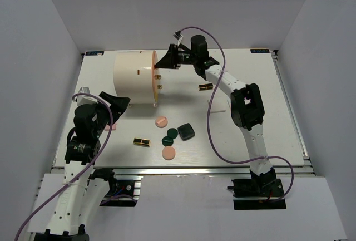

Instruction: Organize the makeup

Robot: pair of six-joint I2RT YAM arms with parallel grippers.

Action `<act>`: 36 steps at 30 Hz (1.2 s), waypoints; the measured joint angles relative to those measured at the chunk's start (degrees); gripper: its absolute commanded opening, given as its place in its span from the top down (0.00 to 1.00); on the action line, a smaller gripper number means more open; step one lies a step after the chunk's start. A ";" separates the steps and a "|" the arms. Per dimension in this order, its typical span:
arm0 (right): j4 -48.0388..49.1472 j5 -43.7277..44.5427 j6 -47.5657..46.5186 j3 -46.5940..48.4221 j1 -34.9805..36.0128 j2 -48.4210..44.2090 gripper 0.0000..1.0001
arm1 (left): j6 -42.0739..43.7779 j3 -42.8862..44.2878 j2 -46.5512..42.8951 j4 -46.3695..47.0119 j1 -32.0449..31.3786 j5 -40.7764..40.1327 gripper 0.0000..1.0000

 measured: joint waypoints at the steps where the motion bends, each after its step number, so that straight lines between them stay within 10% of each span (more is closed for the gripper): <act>1: 0.00 -0.04 0.00 -0.09 0.00 0.00 0.49 | -0.04 -0.15 0.00 0.00 0.00 0.02 0.13; 20: 2.40 -1.01 -0.44 -2.34 -1.09 0.07 0.84 | -2.56 -5.22 -0.17 0.85 0.00 2.25 0.12; 32: 3.65 -3.74 -2.73 -12.44 -6.38 -6.45 0.83 | -5.86 -9.05 -0.52 -3.30 0.00 3.21 0.09; 36: 3.58 -4.44 -3.32 -13.51 -7.17 -7.13 0.60 | -6.34 -9.42 -0.31 -5.33 0.00 3.23 0.07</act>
